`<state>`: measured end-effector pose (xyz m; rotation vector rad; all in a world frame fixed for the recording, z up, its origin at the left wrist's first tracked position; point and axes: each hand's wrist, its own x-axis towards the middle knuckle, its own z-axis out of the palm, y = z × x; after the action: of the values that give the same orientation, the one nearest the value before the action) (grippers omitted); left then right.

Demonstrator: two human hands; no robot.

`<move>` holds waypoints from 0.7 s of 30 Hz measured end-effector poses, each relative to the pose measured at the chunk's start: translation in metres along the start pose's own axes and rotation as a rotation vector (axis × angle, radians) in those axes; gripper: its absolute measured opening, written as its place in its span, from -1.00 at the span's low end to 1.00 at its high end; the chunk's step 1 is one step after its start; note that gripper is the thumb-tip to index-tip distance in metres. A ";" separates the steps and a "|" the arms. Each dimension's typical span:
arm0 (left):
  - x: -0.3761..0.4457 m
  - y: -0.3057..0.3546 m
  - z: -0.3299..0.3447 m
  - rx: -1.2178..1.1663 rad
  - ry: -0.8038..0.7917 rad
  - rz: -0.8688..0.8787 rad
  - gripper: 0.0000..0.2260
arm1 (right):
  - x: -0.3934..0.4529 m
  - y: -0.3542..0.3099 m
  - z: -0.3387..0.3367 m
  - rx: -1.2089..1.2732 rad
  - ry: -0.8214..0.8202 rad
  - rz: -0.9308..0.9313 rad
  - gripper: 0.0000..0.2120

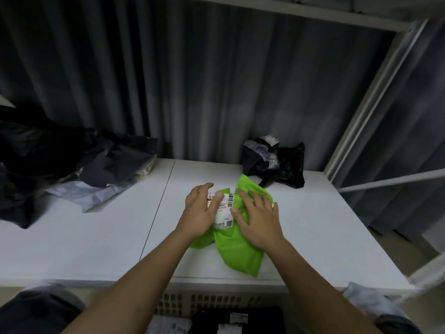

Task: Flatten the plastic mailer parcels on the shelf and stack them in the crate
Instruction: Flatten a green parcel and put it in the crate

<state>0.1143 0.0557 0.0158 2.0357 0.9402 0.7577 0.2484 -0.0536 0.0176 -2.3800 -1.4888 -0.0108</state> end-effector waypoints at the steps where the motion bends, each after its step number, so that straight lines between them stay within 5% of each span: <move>1: 0.000 0.002 0.001 -0.028 -0.016 0.012 -0.54 | 0.002 0.004 0.002 0.027 0.016 0.021 -0.37; 6: -0.001 -0.001 -0.002 0.050 -0.025 0.112 -0.61 | 0.017 0.007 0.005 0.250 0.026 0.106 -0.58; 16: -0.007 0.010 -0.029 0.234 0.015 0.046 -0.78 | 0.022 -0.038 -0.020 0.031 0.000 -0.103 -0.60; 21: -0.004 0.034 -0.051 0.242 0.121 0.008 -0.81 | 0.022 -0.046 -0.023 0.155 0.245 -0.239 -0.63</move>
<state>0.0859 0.0571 0.0705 2.2220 1.1401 0.8112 0.2220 -0.0229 0.0562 -1.9887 -1.5810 -0.2262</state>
